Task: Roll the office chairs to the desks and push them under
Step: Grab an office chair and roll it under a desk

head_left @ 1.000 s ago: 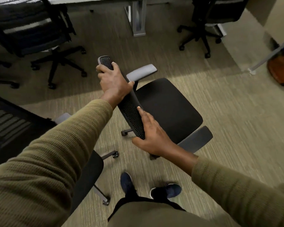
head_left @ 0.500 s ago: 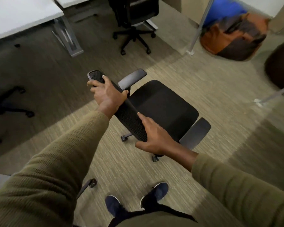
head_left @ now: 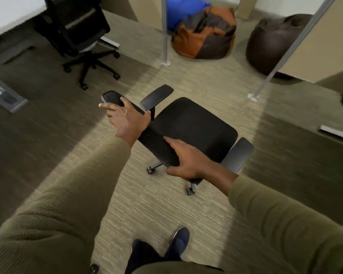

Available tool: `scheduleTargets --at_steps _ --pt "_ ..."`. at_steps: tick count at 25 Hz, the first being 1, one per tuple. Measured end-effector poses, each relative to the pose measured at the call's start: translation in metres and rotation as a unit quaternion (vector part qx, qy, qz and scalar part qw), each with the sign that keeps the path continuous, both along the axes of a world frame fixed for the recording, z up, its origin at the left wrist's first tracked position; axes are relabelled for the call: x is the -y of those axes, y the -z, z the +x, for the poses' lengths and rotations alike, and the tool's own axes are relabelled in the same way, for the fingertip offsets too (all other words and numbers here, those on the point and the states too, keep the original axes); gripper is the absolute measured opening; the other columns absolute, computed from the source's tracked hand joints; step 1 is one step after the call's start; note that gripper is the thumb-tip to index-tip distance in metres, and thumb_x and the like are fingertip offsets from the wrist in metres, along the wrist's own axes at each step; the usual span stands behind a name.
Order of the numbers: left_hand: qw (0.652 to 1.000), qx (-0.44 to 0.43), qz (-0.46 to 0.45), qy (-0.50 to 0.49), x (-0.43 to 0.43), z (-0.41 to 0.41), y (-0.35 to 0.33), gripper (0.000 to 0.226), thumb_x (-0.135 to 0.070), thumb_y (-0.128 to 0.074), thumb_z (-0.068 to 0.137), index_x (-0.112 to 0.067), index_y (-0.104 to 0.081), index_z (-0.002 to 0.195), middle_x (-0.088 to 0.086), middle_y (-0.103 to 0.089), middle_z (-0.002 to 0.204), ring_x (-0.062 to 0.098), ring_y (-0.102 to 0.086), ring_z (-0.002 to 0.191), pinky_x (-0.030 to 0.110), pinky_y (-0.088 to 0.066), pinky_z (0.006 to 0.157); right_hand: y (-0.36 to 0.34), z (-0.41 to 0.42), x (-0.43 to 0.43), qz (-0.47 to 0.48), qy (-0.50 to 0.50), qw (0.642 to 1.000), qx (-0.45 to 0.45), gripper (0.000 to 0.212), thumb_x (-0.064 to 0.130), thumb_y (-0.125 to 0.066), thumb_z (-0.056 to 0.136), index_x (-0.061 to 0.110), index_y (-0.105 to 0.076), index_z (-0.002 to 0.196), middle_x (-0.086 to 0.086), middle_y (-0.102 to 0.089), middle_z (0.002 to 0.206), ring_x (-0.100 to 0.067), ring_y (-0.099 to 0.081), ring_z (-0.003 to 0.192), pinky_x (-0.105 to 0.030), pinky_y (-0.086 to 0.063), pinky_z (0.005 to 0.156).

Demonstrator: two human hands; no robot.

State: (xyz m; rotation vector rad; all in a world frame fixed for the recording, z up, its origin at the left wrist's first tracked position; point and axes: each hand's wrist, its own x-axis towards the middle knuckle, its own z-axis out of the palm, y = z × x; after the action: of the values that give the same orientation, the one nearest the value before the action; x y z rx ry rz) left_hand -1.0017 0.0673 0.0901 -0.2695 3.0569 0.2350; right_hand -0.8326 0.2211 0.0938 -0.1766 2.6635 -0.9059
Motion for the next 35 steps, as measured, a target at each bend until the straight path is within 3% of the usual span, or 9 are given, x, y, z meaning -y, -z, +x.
scheduleTargets --at_steps 4,13,16,18,19,20,25,30,35 --pt "0.993 -0.003 -0.023 0.113 -0.076 -0.027 -0.001 0.101 -0.071 -0.053 0.078 -0.006 -0.036 0.152 0.035 -0.002 0.163 0.054 -0.003 0.150 0.066 -0.009 0.119 0.001 -0.013 -0.061 0.000 0.046 0.999 0.004 0.109 0.053 -0.074 0.071 0.023 -0.015 0.158 -0.006 -0.043 0.149 -0.023 -0.046 0.130 -0.039 -0.044 0.104" --pt "0.951 0.015 -0.048 0.304 -0.244 -0.086 0.001 0.087 -0.076 -0.041 0.083 -0.011 -0.058 0.138 0.024 -0.027 0.162 0.042 -0.011 0.153 0.065 -0.003 0.120 0.004 -0.034 -0.184 0.009 0.177 0.984 -0.017 0.105 0.050 -0.077 0.072 0.017 -0.025 0.157 -0.010 -0.047 0.145 -0.025 -0.048 0.129 -0.038 -0.042 0.107" --pt "0.890 0.032 -0.044 0.454 -0.293 -0.091 0.003 0.078 -0.082 -0.035 0.082 -0.019 -0.068 0.114 0.012 -0.065 0.129 0.034 -0.050 0.132 0.064 -0.012 0.119 0.000 -0.036 -0.216 0.012 0.215 0.976 -0.021 0.103 0.055 -0.073 0.068 0.015 -0.032 0.154 -0.011 -0.051 0.142 -0.026 -0.052 0.127 -0.040 -0.044 0.105" --pt "0.841 0.045 -0.045 0.537 -0.344 -0.103 -0.004 0.077 -0.088 -0.024 0.081 -0.024 -0.066 0.091 0.002 -0.072 0.098 0.026 -0.065 0.108 0.061 -0.019 0.118 -0.007 -0.042 -0.245 0.025 0.278 0.960 -0.033 0.100 0.060 -0.068 0.065 0.016 -0.041 0.150 -0.009 -0.057 0.134 -0.025 -0.056 0.120 -0.040 -0.048 0.100" --pt "0.842 0.060 -0.038 0.534 -0.347 -0.100 0.000 0.079 -0.090 -0.020 0.079 -0.024 -0.063 0.084 0.000 -0.071 0.090 0.024 -0.067 0.101 0.060 -0.020 0.116 -0.011 -0.039 -0.252 0.019 0.279 0.960 -0.022 0.097 0.062 -0.067 0.063 0.017 -0.045 0.146 -0.008 -0.059 0.129 -0.024 -0.058 0.116 -0.040 -0.049 0.097" --pt "0.847 0.068 -0.034 0.526 -0.349 -0.098 0.000 0.081 -0.092 -0.018 0.077 -0.024 -0.062 0.080 -0.002 -0.070 0.086 0.023 -0.067 0.098 0.059 -0.021 0.114 -0.013 -0.037 -0.260 0.023 0.266 0.963 -0.019 0.094 0.062 -0.068 0.062 0.019 -0.048 0.144 -0.006 -0.060 0.126 -0.023 -0.059 0.113 -0.040 -0.050 0.094" --pt "0.796 0.025 0.014 0.604 -0.435 -0.103 0.002 0.077 -0.090 -0.022 0.079 -0.024 -0.058 0.066 -0.009 -0.060 0.067 0.018 -0.060 0.076 0.056 -0.032 0.107 -0.018 -0.029 -0.312 0.036 0.388 0.921 0.011 0.076 0.049 -0.081 0.072 0.020 -0.053 0.137 -0.003 -0.061 0.123 -0.020 -0.060 0.109 -0.041 -0.051 0.092" --pt "0.751 -0.051 0.086 0.653 -0.523 -0.093 0.000 0.075 -0.089 -0.025 0.080 -0.025 -0.055 0.056 -0.013 -0.049 0.049 0.003 -0.041 0.053 0.040 -0.038 0.075 -0.022 -0.011 -0.372 0.017 0.478 0.878 0.027 0.071 0.054 -0.080 0.071 0.020 -0.058 0.129 0.000 -0.060 0.119 -0.017 -0.060 0.105 -0.042 -0.053 0.090" --pt "0.725 -0.054 0.104 0.679 -0.608 -0.073 0.003 0.073 -0.090 -0.027 0.080 -0.026 -0.056 0.059 -0.015 -0.053 0.053 0.012 -0.049 0.058 0.040 -0.039 0.079 -0.016 0.011 -0.443 0.005 0.498 0.866 0.046 0.078 0.052 -0.080 0.074 0.021 -0.050 0.140 -0.004 -0.057 0.129 -0.019 -0.056 0.116 -0.037 -0.049 0.100"
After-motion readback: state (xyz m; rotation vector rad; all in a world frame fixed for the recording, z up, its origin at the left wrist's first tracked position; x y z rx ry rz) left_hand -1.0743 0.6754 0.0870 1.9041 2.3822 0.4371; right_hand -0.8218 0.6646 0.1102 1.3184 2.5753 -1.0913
